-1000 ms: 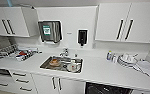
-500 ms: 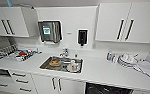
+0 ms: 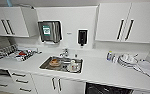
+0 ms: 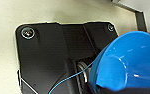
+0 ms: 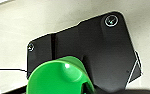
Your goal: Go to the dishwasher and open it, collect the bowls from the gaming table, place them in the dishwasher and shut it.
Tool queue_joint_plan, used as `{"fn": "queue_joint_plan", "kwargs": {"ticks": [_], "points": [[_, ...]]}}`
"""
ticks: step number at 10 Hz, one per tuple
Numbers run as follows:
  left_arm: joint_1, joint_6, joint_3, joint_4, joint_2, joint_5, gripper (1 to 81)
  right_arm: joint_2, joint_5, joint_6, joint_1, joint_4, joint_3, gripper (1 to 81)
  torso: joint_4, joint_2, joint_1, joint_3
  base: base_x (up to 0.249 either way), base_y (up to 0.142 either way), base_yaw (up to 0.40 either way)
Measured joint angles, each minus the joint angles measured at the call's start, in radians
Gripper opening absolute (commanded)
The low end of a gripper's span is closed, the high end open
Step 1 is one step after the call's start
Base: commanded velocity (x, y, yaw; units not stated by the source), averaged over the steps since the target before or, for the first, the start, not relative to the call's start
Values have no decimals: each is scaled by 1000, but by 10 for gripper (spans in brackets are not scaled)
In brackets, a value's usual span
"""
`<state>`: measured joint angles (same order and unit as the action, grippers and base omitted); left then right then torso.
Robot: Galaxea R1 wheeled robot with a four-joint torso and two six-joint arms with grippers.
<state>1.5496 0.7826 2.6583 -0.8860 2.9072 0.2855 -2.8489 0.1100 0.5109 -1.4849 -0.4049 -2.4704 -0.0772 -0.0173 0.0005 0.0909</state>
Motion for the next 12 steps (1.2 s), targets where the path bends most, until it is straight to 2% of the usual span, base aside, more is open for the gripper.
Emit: {"fn": "queue_joint_plan", "kwargs": {"ticks": [11,12], "points": [[1,-1,4,0,4,-8,10,-8,-1,0,1,-1,-2,10,0,0,0,0,0,0,-238],[0,-1,4,0,4,-7,10,-8,-1,0,0,-1,-2,10,0,0,0,0,0,-144,0]]}}
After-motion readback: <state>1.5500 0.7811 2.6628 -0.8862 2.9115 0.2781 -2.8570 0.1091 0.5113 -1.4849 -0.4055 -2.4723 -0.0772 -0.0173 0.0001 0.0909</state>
